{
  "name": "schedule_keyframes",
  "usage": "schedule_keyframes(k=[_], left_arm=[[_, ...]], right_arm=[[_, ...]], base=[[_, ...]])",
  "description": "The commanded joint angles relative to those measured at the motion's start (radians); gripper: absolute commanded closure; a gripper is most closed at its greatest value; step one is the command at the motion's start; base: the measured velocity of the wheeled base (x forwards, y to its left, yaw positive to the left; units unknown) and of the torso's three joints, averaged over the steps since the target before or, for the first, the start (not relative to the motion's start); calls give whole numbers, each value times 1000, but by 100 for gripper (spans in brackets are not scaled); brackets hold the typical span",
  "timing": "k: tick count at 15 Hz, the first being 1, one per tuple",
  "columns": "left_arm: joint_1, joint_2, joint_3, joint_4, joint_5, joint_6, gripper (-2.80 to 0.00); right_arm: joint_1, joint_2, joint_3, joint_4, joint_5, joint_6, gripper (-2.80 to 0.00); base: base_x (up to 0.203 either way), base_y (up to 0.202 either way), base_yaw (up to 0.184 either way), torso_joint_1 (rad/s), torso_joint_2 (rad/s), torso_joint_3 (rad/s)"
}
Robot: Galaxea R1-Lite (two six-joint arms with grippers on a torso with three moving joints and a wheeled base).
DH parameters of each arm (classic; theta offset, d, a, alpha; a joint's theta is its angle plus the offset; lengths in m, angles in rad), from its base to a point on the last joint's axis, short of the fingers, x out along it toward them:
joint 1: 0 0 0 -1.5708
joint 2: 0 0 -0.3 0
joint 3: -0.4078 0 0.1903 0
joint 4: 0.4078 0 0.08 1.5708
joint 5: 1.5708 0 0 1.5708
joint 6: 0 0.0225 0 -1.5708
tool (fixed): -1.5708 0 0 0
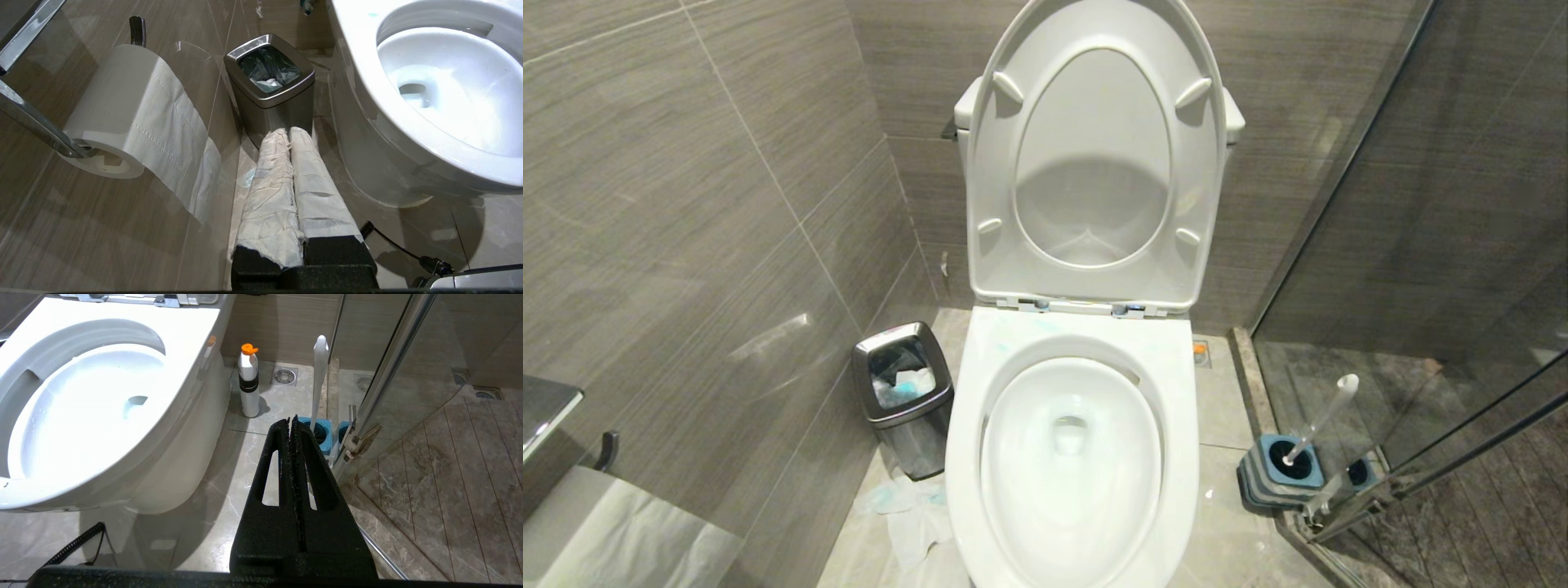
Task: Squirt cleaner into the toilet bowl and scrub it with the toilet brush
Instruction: Pour in the cleaning agent
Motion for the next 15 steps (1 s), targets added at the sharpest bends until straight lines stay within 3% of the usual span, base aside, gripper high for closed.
schedule_keyframes(k=[1,7,15], left_arm=[[0,0,2,1,0,5,0],[0,0,1,0,1,9,0],[0,0,0,0,0,11,0]], right_arm=[[0,1,2,0,0,-1,0],[0,1,2,0,-1,-1,0],[0,1,2,0,0,1,0]], base=[[0,0,0,0,0,0],[0,0,0,0,0,0],[0,0,0,2,1,-170]])
